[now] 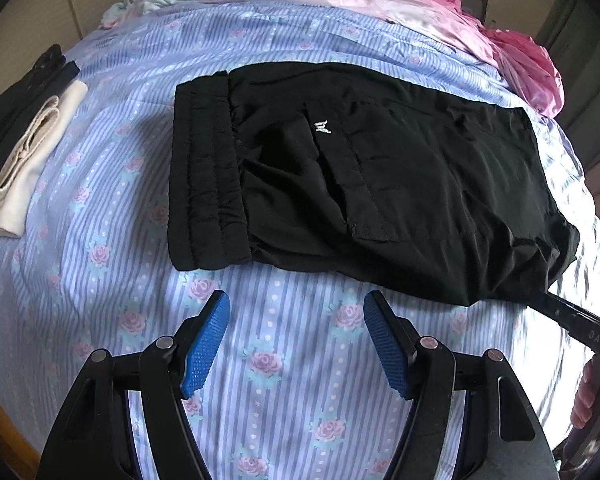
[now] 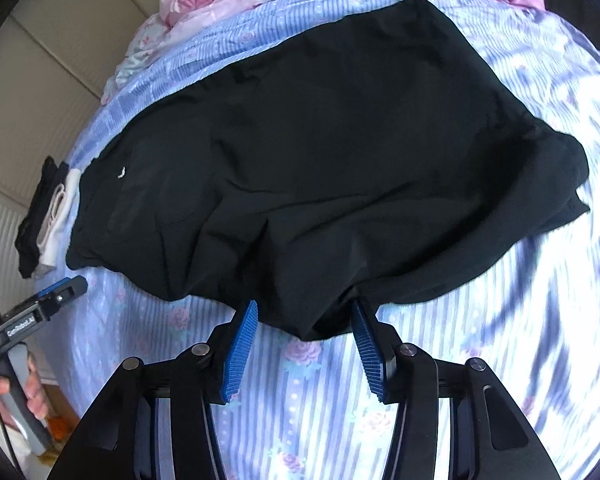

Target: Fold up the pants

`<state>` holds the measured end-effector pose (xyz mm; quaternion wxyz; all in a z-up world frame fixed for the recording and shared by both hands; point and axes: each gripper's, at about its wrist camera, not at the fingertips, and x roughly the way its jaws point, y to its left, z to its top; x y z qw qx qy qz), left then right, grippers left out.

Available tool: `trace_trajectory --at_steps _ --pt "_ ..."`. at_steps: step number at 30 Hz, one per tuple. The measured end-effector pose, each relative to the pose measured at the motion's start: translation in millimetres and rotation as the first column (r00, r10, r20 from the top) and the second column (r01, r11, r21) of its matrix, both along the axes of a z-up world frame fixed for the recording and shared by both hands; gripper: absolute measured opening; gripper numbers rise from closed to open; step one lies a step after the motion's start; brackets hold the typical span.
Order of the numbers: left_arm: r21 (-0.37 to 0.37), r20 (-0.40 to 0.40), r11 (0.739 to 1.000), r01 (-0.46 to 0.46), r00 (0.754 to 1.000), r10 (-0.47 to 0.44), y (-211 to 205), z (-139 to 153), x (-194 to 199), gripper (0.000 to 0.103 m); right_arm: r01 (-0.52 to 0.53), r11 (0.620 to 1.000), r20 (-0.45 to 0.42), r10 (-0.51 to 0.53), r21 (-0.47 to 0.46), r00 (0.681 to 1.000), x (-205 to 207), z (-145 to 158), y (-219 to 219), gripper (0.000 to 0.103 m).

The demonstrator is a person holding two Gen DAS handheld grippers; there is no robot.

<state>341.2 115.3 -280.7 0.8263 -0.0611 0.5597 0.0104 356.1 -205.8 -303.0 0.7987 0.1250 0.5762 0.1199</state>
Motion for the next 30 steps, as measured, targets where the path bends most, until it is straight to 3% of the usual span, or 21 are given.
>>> trace_trajectory --at_steps 5,8,9,15,19,24,26,30 --pt "0.008 0.004 0.999 -0.037 0.999 0.037 6 1 4 0.068 0.014 1.0 -0.023 -0.014 -0.003 1.0 8 -8 1 0.049" --pt "0.015 0.012 0.999 -0.047 0.999 0.047 12 2 6 0.068 0.006 0.999 0.001 -0.006 -0.045 1.0 14 -5 5 0.023" --pt "0.021 0.018 0.999 -0.049 0.999 0.049 15 3 8 0.068 0.005 0.998 0.003 -0.005 -0.069 1.0 15 -4 7 0.008" --pt "0.032 0.036 0.998 -0.05 0.998 0.048 25 7 9 0.068 0.09 0.982 0.014 -0.089 -0.164 0.996 -9 15 7 0.004" --pt "0.003 0.019 0.997 -0.072 0.997 0.072 38 4 9 0.068 0.184 0.97 -0.047 -0.194 -0.161 0.98 -28 17 10 0.003" --pt "0.014 0.009 1.0 -0.023 1.0 0.022 45 -8 15 0.067 0.142 0.96 -0.069 -0.163 -0.239 0.984 -31 7 26 0.003" --pt "0.007 0.007 1.0 0.001 1.0 -0.001 46 -14 20 0.048 0.152 0.957 -0.066 -0.173 -0.247 0.983 -26 7 26 0.003" --pt "-0.004 -0.011 1.0 0.027 1.0 -0.027 50 -25 26 0.044 0.17 0.95 -0.065 -0.194 -0.261 0.979 -18 9 28 0.003"
